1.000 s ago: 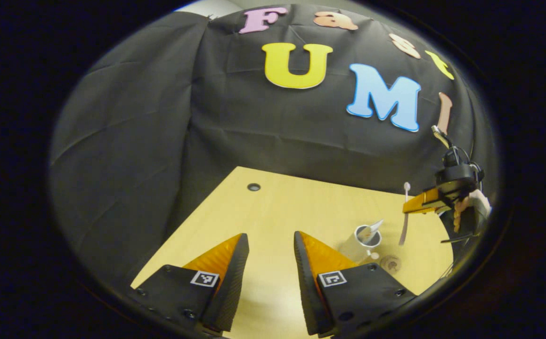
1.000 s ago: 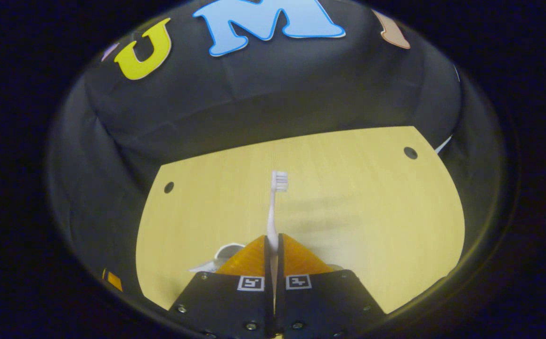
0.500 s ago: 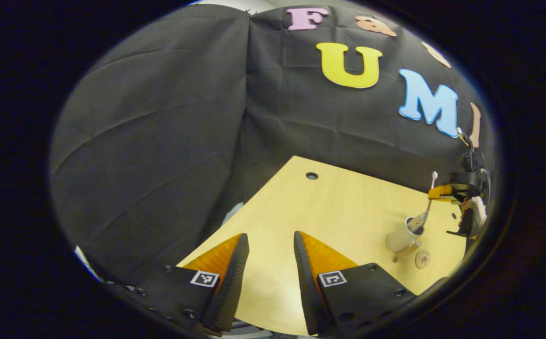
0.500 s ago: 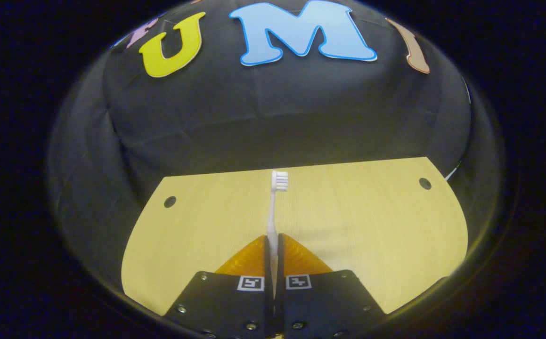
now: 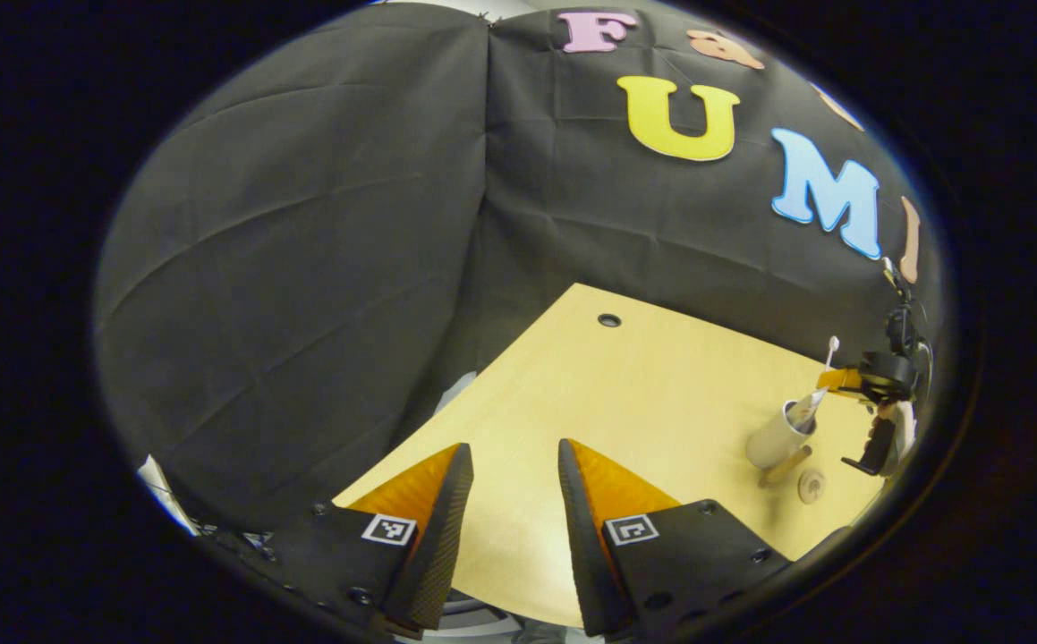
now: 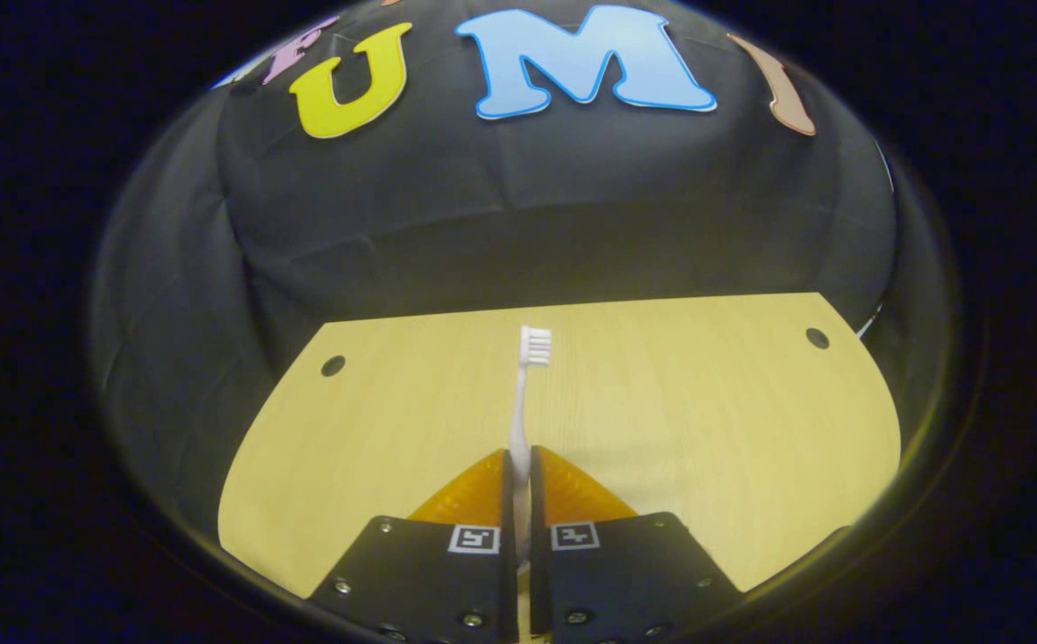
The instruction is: Put the toothbrush and toothpaste on the desktop into the cup, then pick up the cup and place it on the coaster on the desktop.
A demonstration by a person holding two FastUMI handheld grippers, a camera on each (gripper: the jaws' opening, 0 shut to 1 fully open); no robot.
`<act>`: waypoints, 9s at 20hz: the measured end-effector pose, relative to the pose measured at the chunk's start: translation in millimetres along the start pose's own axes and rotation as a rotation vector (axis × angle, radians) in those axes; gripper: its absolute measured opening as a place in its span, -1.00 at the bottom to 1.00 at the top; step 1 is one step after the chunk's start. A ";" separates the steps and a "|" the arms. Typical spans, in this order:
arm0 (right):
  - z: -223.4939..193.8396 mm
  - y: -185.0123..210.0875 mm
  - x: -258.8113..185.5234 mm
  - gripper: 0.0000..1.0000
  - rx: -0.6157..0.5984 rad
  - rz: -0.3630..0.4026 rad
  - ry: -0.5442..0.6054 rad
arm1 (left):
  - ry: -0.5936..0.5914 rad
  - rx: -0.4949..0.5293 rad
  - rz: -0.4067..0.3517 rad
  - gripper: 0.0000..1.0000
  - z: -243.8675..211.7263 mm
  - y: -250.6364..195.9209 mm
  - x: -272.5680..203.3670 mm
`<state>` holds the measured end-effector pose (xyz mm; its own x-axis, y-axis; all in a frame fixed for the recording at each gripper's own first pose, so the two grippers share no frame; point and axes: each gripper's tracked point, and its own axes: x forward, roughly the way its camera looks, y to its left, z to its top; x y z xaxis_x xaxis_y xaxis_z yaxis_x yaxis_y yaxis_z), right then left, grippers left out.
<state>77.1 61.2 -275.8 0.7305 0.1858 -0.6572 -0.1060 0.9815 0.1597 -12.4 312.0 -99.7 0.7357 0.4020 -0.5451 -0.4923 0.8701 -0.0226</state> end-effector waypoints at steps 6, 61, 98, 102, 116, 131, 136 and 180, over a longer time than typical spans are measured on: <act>-9.1 -2.8 -18.3 -0.23 0.016 0.026 0.006 | -0.003 0.011 -0.053 0.36 -2.2 -23.4 -6.3; -153.7 -323.3 -230.5 0.02 0.584 -0.415 -0.029 | 0.685 0.507 -0.358 0.10 -120.2 -423.5 78.9; -157.1 -349.7 -162.4 0.02 0.504 -0.233 0.167 | 0.557 0.172 -0.079 -0.56 -136.2 -432.5 124.0; -154.9 -348.4 -167.3 0.02 0.504 -0.233 0.154 | 0.554 0.215 -0.138 -0.56 -139.3 -455.7 91.5; -171.0 -362.2 -191.9 0.02 0.553 -0.250 0.137 | 0.660 0.314 -0.271 -0.58 -226.9 -511.4 -6.1; -175.9 -363.8 -187.9 0.02 0.523 -0.191 0.146 | 0.676 0.298 -0.308 -0.29 -247.9 -517.8 -25.8; -176.2 -344.0 -182.4 0.02 0.488 -0.143 0.145 | 0.637 0.313 -0.347 -0.29 -243.8 -518.1 -35.7; -20.1 -197.9 -236.7 -0.07 0.145 0.001 -0.194 | 0.154 0.056 -0.460 0.70 -12.9 -367.4 -72.3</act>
<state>-88.3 -176.1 -166.6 0.8476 0.1606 -0.5057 -0.0193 0.9618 0.2732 109.3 -40.5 -62.8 0.7914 -0.0710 -0.6071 -0.1035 0.9633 -0.2475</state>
